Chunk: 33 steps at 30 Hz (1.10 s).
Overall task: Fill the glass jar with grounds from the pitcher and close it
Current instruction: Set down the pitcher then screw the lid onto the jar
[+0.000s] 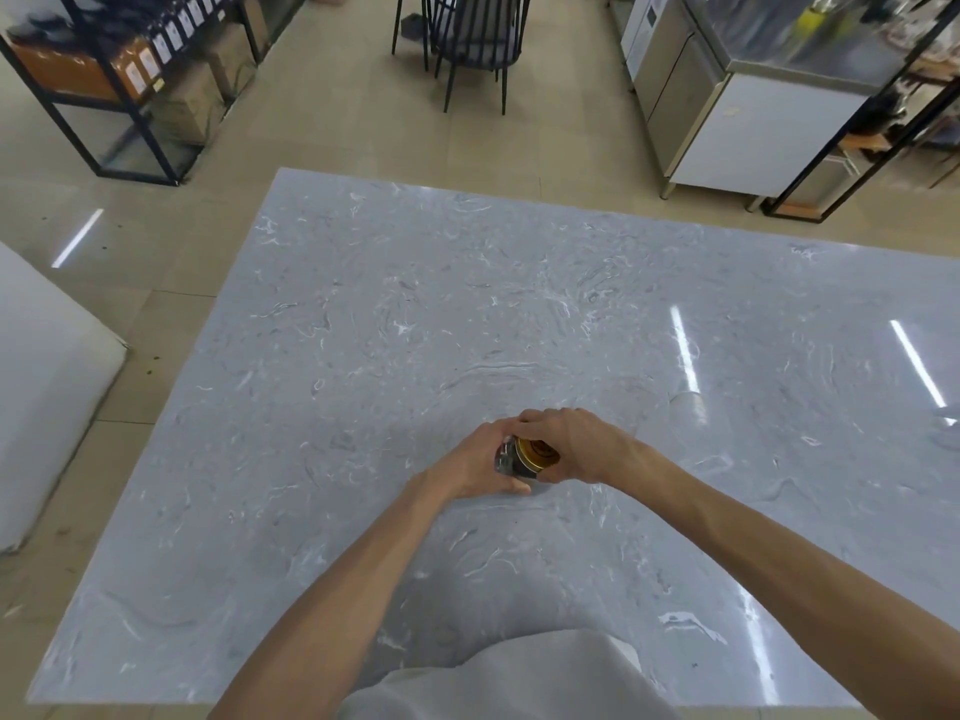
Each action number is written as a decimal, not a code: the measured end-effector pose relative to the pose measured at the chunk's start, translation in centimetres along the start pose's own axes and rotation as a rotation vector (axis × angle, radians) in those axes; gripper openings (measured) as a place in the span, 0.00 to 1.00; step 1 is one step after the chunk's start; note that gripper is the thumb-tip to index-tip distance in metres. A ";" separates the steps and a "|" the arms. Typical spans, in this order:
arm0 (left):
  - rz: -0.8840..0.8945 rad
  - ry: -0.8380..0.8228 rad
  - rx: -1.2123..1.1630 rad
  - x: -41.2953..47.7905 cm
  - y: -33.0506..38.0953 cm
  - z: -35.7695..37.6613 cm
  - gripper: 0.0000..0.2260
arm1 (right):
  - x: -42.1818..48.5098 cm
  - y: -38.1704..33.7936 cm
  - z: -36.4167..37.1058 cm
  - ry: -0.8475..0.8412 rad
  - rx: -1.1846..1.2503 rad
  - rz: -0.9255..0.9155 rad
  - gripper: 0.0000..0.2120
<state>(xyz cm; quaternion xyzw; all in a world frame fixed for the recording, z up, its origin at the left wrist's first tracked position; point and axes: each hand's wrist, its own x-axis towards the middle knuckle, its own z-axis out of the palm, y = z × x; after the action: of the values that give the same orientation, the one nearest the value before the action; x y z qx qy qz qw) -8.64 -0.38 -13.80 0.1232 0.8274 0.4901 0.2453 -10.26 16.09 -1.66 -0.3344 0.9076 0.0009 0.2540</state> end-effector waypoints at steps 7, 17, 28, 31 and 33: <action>0.065 0.079 0.021 -0.7 0.0 1.3 0.31 | -1.0 -3.3 2.7 0.216 -0.129 0.593 0.32; 0.051 0.072 0.039 -0.9 -0.3 1.0 0.41 | -2.5 0.1 3.1 0.383 0.322 0.435 0.31; 0.057 -0.052 -0.040 -0.1 -0.3 -0.1 0.40 | -2.0 0.2 5.2 0.546 0.253 0.163 0.32; 0.085 -0.072 0.017 0.2 0.0 -0.9 0.33 | -0.8 0.7 5.9 0.599 0.221 -0.151 0.19; 0.108 -0.060 -0.011 0.1 0.0 -0.5 0.28 | 0.0 0.8 7.0 0.719 0.238 -0.163 0.14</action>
<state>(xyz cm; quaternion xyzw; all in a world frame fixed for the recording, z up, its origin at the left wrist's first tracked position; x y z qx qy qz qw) -8.99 -0.67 -13.67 0.1811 0.8091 0.5031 0.2438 -7.51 17.94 -7.85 -0.3526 0.9028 -0.2420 -0.0441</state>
